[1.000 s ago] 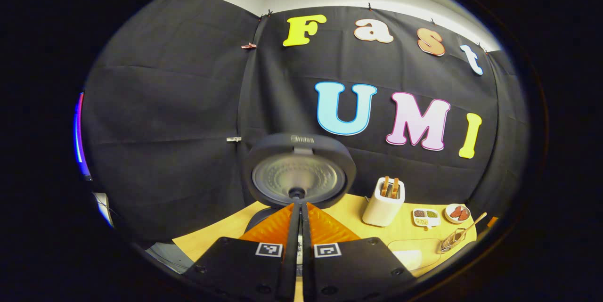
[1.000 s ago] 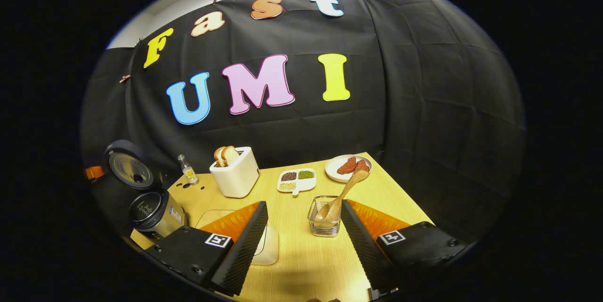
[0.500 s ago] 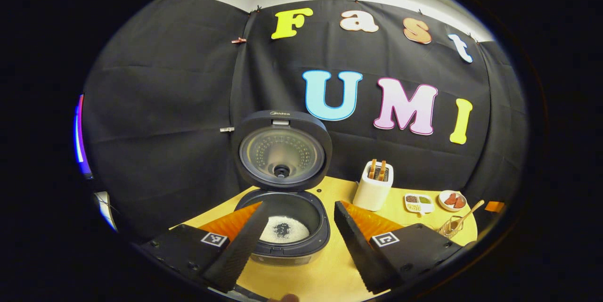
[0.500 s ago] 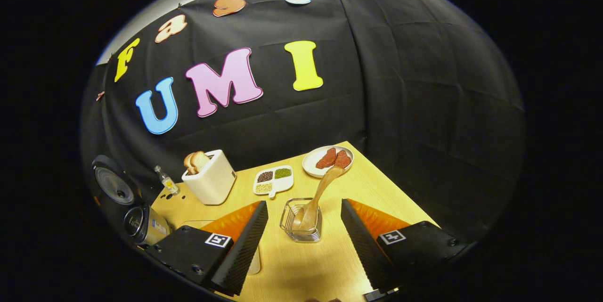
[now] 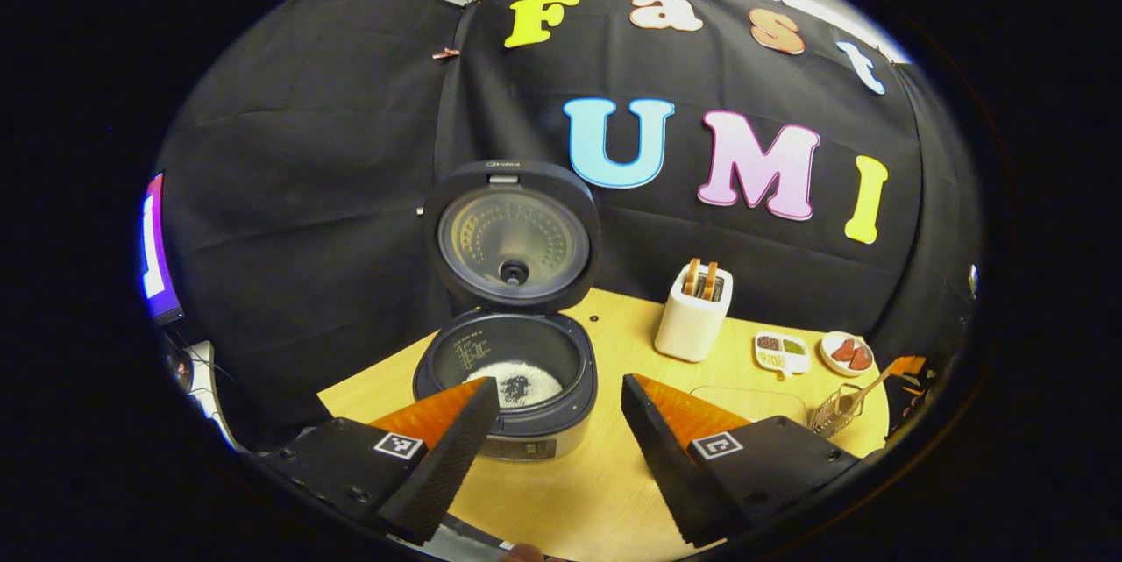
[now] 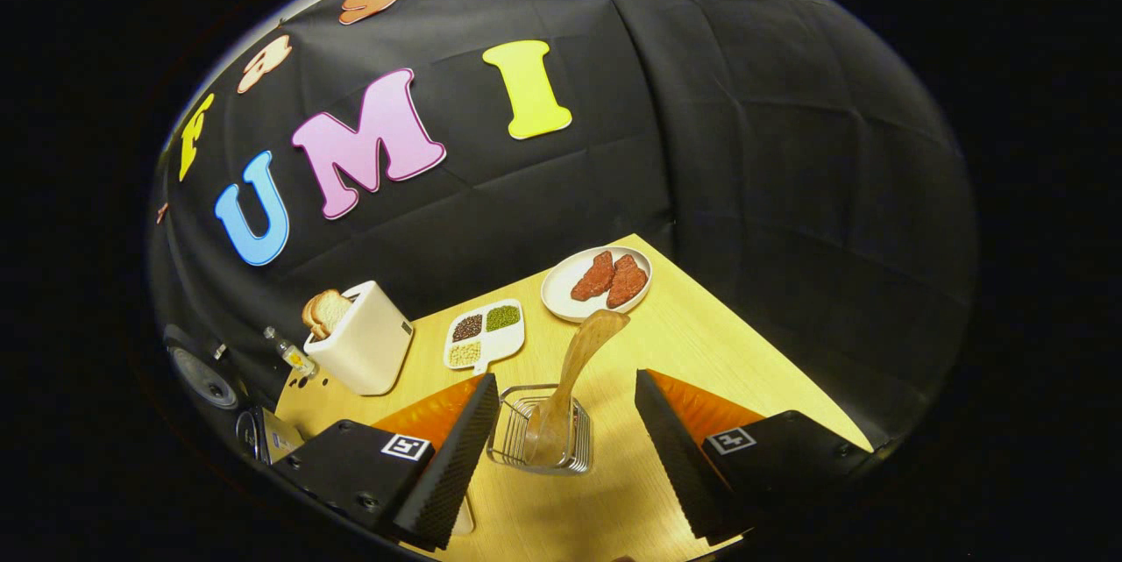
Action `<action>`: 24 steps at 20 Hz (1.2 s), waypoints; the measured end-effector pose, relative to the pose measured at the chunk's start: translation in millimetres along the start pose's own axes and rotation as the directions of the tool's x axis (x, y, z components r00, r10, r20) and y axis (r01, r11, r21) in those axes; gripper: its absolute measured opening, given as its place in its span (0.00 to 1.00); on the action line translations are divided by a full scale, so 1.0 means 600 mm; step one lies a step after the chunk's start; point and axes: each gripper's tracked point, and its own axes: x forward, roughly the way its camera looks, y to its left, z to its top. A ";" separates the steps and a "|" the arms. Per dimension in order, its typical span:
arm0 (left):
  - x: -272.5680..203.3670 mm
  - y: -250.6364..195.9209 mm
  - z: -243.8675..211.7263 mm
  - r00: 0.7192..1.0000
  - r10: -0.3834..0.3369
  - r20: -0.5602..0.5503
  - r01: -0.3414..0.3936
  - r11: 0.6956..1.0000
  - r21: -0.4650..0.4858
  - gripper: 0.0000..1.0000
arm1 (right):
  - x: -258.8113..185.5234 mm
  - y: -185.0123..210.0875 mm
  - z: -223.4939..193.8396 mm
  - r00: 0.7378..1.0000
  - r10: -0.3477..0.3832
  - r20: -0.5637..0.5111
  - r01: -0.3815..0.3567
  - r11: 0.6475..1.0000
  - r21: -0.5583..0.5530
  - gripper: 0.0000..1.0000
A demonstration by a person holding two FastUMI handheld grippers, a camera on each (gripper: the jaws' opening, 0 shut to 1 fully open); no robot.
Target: Close the left gripper, press the button to open the rice cooker; take a wooden spoon from the chopstick holder with the right hand, scoop a spoonful of rice and pour it into the rice cooker, then put the wooden spoon back into the chopstick holder.
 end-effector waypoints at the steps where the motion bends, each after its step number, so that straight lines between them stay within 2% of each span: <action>1: -0.002 0.001 -0.010 1.000 0.015 -0.018 -0.015 1.000 0.007 0.96 | 0.012 -0.003 -0.002 1.000 -0.003 -0.006 0.003 1.000 -0.006 0.98; 8: -0.018 -0.033 -0.035 0.998 0.012 -0.061 -0.011 1.000 0.013 0.96 | 0.115 -0.013 -0.039 0.994 0.003 -0.106 0.002 0.999 0.049 0.99; 12: -0.026 -0.051 -0.059 0.996 0.006 -0.092 -0.002 0.999 0.041 0.95 | 0.147 -0.004 -0.041 0.993 0.015 -0.117 -0.007 0.997 0.074 0.96; 15: -0.030 -0.066 -0.070 0.994 0.000 -0.113 0.003 1.000 0.021 0.95 | 0.156 -0.004 -0.041 0.992 0.002 -0.126 0.013 0.993 0.117 0.81; 16: -0.033 -0.070 -0.076 0.993 -0.007 -0.117 0.009 1.000 0.015 0.96 | 0.159 -0.010 -0.039 0.993 -0.012 -0.121 0.026 0.993 0.118 0.66; 17: -0.035 -0.075 -0.075 0.993 -0.013 -0.115 0.015 1.000 0.014 0.96 | 0.158 -0.015 -0.036 0.993 -0.020 -0.119 0.034 0.993 0.115 0.64; 19: -0.039 -0.089 -0.074 0.994 -0.018 -0.108 0.021 0.999 0.030 0.96 | 0.152 -0.009 -0.035 0.993 -0.011 -0.120 0.026 0.992 0.122 0.36; 20: -0.041 -0.092 -0.072 0.994 -0.021 -0.104 0.025 0.999 0.038 0.96 | 0.147 -0.008 -0.029 0.993 -0.009 -0.114 0.023 0.992 0.127 0.34; 21: -0.044 -0.095 -0.074 0.994 -0.025 -0.108 0.030 0.999 0.041 0.96 | 0.135 -0.003 -0.024 0.994 -0.008 -0.106 0.021 0.991 0.129 0.20; 22: -0.046 -0.096 -0.075 0.993 -0.026 -0.112 0.030 0.999 0.035 0.95 | 0.142 0.004 -0.025 0.994 0.011 -0.105 0.003 0.991 0.133 0.26; 23: -0.048 -0.099 -0.074 0.993 -0.033 -0.117 0.035 0.999 0.018 0.95 | 0.132 0.013 -0.018 0.995 0.017 -0.097 -0.005 0.992 0.123 0.22; 24: -0.048 -0.102 -0.071 0.992 -0.041 -0.118 0.041 0.999 0.001 0.96 | 0.130 0.019 -0.015 0.996 0.030 -0.087 -0.019 0.993 0.120 0.23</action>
